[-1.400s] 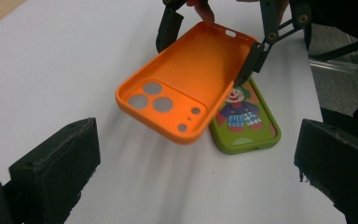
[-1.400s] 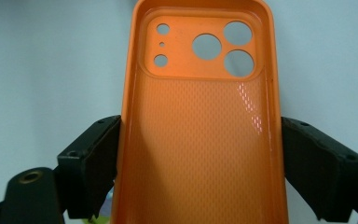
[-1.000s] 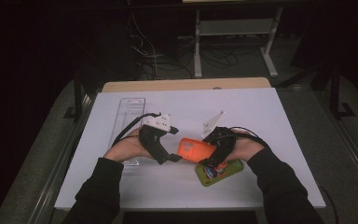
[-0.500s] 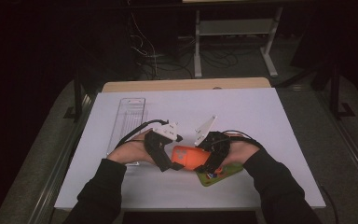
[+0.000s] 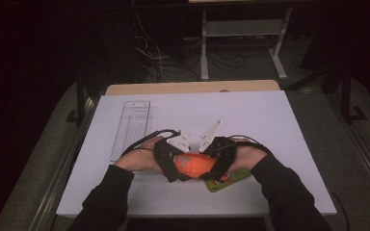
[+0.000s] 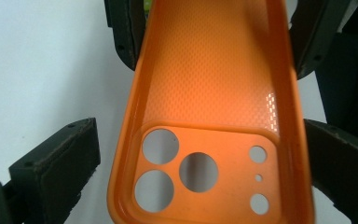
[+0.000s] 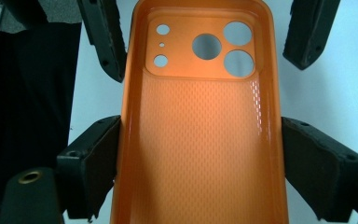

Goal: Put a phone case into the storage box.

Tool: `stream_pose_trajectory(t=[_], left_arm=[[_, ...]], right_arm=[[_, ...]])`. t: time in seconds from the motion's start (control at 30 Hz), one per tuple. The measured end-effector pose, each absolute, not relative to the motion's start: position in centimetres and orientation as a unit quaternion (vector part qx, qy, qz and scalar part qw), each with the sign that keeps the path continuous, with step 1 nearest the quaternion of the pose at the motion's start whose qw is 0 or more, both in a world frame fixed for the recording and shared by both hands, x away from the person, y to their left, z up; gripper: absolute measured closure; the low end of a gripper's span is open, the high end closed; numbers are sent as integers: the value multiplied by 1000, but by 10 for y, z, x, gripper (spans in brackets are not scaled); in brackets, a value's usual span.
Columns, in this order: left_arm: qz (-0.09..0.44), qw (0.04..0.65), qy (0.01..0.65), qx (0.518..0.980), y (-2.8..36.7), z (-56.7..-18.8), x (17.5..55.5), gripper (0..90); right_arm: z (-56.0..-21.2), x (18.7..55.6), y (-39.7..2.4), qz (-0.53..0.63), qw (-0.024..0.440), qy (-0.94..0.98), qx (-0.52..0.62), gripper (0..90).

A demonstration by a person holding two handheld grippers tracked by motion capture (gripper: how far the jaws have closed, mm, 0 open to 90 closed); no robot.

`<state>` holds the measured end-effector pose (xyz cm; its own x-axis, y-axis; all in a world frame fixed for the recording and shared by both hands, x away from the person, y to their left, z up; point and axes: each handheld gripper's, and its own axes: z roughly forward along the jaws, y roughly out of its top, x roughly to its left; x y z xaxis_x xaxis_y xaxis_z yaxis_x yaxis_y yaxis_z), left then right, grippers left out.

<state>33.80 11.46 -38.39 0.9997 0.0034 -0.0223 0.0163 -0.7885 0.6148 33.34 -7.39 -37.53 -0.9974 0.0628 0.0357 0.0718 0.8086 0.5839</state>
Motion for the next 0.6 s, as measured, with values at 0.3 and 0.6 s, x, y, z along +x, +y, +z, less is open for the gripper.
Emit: stream_pose_trajectory(t=[0.3,0.6], left_arm=[[-21,322,5,946,112,-386,335,0],[-24,310,5,950,111,-389,335,0]], right_arm=[[-373,332,-72,-308,2,-951,-25,148],[-372,332,-71,-312,2,-950,-23,148]])
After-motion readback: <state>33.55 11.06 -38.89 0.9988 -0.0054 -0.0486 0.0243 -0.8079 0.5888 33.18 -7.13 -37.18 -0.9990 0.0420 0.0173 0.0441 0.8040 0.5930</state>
